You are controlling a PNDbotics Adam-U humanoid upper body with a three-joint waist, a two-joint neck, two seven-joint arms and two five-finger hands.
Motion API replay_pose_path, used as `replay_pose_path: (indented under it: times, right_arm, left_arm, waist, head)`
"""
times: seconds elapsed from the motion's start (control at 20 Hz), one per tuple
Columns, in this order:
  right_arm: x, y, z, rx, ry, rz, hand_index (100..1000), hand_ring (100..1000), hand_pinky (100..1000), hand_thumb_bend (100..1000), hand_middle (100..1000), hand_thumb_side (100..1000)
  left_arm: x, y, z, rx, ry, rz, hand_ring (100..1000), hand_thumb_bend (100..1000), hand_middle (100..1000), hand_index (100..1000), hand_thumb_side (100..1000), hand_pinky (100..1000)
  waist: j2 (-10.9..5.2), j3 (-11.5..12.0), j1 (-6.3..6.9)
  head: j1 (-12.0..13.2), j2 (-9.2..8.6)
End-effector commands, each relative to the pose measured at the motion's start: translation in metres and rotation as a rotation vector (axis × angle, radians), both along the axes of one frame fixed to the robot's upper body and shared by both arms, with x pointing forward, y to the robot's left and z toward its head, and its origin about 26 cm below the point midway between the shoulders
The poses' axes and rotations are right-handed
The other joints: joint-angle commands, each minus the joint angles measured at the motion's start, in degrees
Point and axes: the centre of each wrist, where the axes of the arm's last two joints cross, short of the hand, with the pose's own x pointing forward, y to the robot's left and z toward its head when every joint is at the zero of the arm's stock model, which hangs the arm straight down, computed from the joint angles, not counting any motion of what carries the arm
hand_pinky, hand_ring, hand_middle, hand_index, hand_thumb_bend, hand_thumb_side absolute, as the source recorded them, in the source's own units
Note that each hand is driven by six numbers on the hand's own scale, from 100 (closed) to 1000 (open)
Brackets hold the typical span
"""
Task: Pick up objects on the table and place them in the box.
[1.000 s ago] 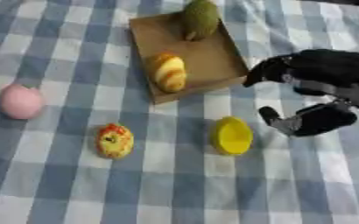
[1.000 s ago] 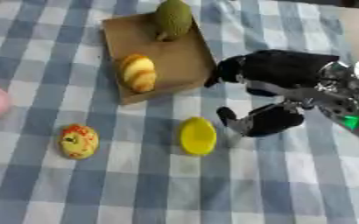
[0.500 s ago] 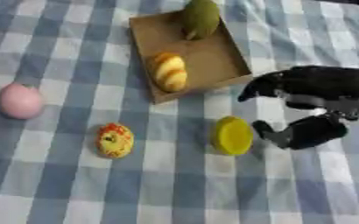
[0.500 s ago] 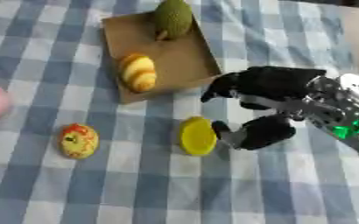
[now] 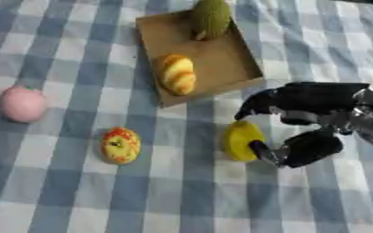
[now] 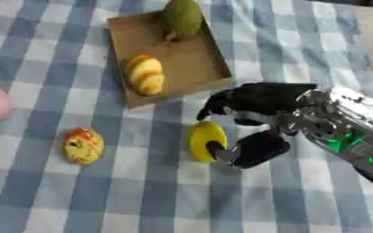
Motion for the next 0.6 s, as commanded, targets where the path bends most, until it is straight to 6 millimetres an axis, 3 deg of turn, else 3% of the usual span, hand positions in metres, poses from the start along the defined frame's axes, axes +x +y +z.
replay_pose_path:
  times: [0.05,0.45,0.6]
  right_arm:
    - [-0.003,0.004,0.006,-0.027,-0.023,-0.015,917,831,775,156,865,670]
    - [-0.004,0.017,0.002,-0.075,-0.013,-0.021,878,787,748,181,795,528]
    - [-0.004,0.02,0.002,-0.083,-0.015,-0.027,820,739,725,160,743,464]
  left_arm:
    - [-0.002,0.0,0.007,0.013,-0.022,-0.01,757,185,731,792,590,766]
    - [-0.002,-0.001,0.008,0.013,-0.023,-0.016,758,184,731,791,590,766]
    - [-0.002,-0.001,0.008,0.015,-0.021,-0.018,758,183,731,791,591,766]
  waist:
    - [-1.05,0.18,0.19]
    - [-0.84,0.59,0.16]
    - [-0.79,0.62,0.14]
  head:
    - [-0.16,-0.39]
    - [-0.32,-0.55]
    - [-0.42,-0.66]
